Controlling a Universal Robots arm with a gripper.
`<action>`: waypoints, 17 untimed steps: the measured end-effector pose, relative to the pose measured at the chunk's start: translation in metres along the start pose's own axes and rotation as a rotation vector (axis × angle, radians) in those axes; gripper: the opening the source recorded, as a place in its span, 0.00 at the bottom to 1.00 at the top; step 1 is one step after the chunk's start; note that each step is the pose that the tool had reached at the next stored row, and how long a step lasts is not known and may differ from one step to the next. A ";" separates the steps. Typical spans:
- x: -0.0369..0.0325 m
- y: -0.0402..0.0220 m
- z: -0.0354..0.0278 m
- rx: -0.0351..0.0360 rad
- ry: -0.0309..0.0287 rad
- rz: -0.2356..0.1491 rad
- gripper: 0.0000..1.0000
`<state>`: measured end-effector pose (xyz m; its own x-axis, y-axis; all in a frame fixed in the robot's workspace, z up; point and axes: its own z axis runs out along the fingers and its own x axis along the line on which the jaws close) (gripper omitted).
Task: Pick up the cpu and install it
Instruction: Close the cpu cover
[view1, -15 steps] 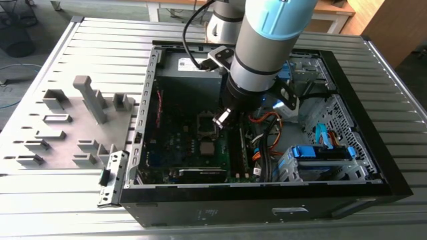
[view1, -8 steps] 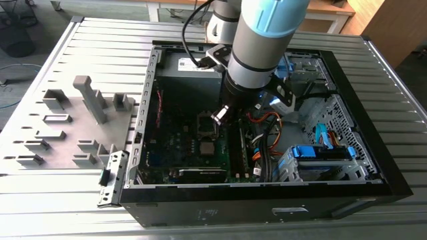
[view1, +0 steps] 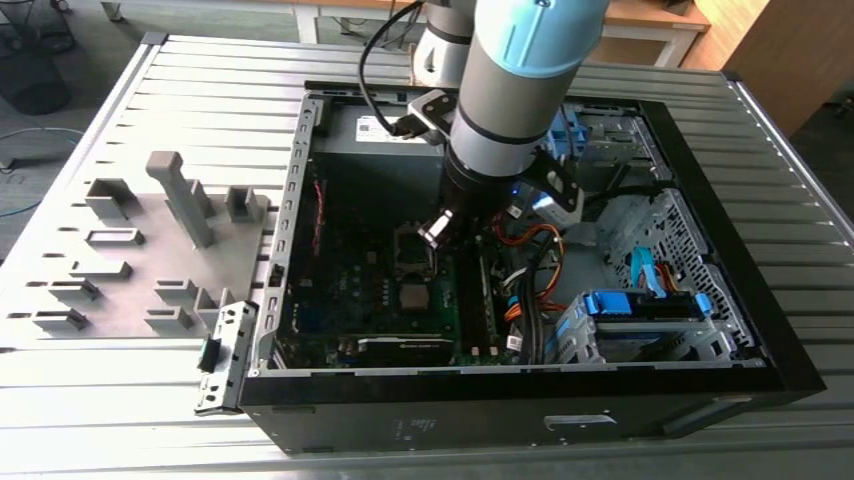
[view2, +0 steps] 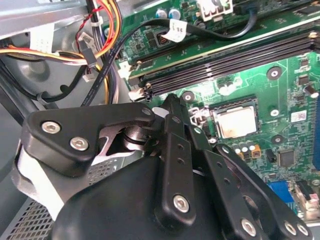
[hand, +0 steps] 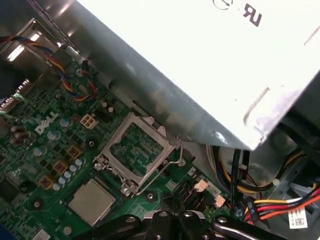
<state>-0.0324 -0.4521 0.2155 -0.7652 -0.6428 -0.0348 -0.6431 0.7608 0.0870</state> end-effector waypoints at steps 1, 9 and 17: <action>0.0000 0.0003 0.0006 0.0000 -0.0001 0.000 0.11; 0.0003 0.0052 0.0039 -0.0028 -0.0024 0.000 0.11; 0.0008 0.0132 0.0079 -0.0059 -0.0050 0.000 0.11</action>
<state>-0.0417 -0.4419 0.2087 -0.7652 -0.6425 -0.0398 -0.6431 0.7601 0.0928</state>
